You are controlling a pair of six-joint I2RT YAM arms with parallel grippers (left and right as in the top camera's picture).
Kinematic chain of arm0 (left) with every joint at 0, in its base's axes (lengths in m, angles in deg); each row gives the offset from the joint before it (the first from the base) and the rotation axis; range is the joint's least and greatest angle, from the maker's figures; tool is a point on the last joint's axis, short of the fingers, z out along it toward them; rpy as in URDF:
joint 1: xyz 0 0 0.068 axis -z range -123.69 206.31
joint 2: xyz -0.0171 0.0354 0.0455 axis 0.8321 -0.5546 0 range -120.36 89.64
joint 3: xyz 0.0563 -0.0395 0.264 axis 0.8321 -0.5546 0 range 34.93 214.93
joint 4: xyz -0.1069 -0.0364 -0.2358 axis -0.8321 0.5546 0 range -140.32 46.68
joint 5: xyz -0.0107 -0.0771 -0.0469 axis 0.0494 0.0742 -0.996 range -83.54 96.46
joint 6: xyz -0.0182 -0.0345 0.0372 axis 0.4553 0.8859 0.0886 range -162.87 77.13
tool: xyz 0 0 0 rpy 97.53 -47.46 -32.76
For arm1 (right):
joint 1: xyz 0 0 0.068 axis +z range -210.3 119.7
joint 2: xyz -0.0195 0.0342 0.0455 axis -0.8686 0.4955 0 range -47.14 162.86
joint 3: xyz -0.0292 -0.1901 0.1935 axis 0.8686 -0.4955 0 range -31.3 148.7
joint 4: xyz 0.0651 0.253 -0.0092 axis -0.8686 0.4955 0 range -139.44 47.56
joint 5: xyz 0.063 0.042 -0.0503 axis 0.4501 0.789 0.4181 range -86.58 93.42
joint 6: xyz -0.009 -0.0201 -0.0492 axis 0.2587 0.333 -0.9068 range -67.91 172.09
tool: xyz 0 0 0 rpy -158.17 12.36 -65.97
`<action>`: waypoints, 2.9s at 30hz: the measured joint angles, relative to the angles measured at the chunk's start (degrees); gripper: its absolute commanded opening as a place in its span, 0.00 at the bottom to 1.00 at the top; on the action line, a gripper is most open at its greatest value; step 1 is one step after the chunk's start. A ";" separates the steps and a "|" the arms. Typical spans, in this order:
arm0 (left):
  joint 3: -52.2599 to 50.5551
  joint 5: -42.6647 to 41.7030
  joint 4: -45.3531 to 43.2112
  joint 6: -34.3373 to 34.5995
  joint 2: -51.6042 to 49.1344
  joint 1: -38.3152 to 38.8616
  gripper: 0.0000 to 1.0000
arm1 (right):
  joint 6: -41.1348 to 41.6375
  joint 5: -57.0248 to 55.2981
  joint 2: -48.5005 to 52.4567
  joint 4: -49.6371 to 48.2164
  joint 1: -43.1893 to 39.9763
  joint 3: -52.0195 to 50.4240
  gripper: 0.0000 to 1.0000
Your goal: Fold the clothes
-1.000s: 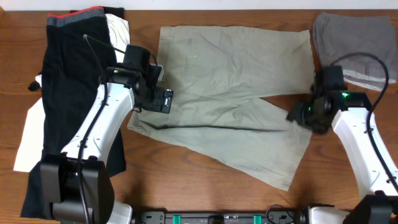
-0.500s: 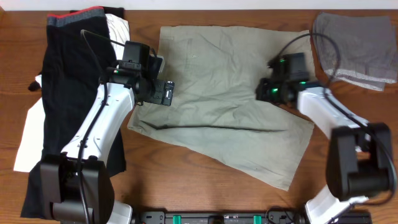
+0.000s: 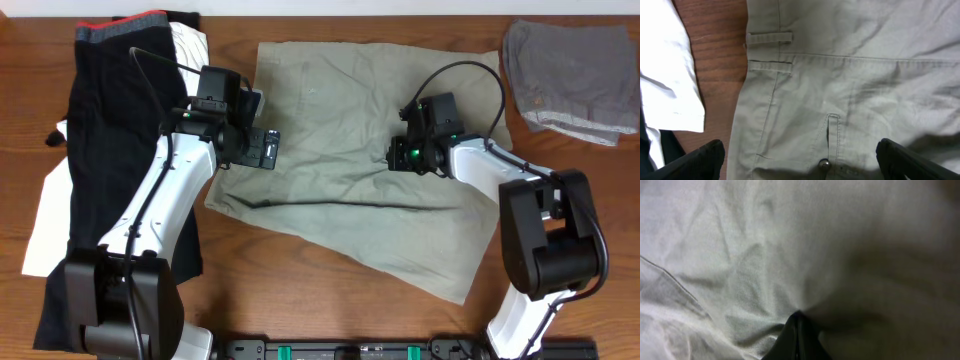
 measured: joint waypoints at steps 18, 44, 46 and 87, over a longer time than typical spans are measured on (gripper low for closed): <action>0.00 0.00 -0.07 0.00 -4.92 0.00 0.98 | -5.90 -6.32 7.52 -11.45 -0.66 6.97 0.08; -6.29 -0.02 10.97 8.11 4.87 0.00 0.98 | -4.81 -9.68 -10.75 61.48 -3.21 33.83 0.93; -9.38 -0.02 6.86 12.94 4.87 0.00 0.98 | -2.14 -11.96 -10.67 64.52 -3.21 33.79 0.92; -21.92 0.07 -13.88 79.80 2.67 6.10 0.80 | 14.88 -20.81 -10.64 67.36 -3.23 30.82 0.46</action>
